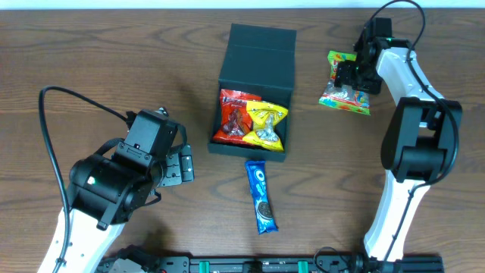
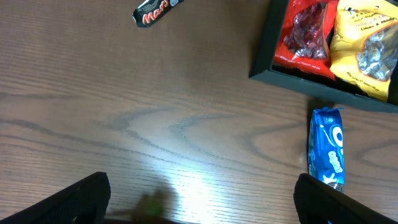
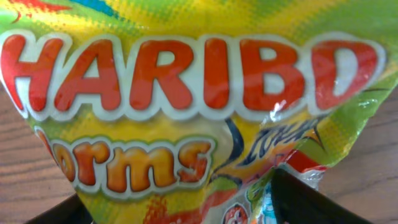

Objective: Pack container
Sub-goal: 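Grasp the Haribo bag's top with the right gripper and lift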

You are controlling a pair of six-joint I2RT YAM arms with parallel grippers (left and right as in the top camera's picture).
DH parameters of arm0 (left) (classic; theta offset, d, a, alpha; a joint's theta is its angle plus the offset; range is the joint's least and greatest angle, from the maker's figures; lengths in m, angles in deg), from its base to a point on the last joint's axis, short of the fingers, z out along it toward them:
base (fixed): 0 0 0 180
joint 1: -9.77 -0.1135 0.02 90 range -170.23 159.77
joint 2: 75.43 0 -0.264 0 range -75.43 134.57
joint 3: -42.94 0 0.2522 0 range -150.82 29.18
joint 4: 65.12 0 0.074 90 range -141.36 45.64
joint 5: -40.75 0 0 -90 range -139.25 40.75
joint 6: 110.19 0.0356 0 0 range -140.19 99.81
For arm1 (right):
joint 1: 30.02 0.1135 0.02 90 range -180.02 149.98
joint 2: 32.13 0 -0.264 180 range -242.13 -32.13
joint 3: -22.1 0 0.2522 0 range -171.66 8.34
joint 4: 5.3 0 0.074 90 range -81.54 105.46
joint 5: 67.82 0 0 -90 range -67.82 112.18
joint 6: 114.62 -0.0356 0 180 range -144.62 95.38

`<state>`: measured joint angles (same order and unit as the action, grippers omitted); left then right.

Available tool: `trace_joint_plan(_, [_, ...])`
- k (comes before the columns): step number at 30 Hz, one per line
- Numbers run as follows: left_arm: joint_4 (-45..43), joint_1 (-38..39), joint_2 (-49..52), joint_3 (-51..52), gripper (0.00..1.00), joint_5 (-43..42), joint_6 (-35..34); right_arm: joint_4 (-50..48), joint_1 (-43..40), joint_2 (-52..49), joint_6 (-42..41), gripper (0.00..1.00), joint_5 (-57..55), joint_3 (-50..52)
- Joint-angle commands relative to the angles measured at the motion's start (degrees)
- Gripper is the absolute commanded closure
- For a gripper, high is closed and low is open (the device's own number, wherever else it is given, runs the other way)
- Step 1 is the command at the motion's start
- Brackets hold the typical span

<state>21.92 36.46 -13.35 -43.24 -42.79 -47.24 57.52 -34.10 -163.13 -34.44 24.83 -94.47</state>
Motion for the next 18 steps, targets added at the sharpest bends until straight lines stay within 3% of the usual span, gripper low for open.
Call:
trace_joint_plan(1, [0.2, 0.0, -0.3, 0.4, 0.05, 1.5, -0.4, 0.5, -0.3, -0.3, 0.2, 0.37, 0.9, -0.6])
trace_joint_plan(4, [0.2, 0.0, -0.3, 0.4, 0.05, 1.5, -0.3, 0.5, -0.3, 1.2, 0.2, 0.45, 0.8, -0.6])
trace_joint_plan(6, [0.2, 0.0, -0.3, 0.4, 0.05, 1.5, -0.2, 0.4, -0.3, 2.3, 0.2, 0.59, 0.8, -0.6])
trace_joint_plan(10, [0.2, 0.0, -0.3, 0.4, 0.05, 1.5, -0.2, 0.5, -0.3, 4.5, 0.2, 0.73, 0.8, -0.6])
trace_joint_plan(14, [0.2, 0.0, -0.3, 0.4, 0.05, 1.5, -0.2, 1.2, -0.3, 7.9, 0.2, 0.96, 0.8, -0.6])
trace_joint_plan(18, [0.2, 0.0, -0.3, 0.4, 0.05, 1.5, -0.2, 2.6, -0.3, 13.0, 0.0, 0.99, 0.8, -0.6])
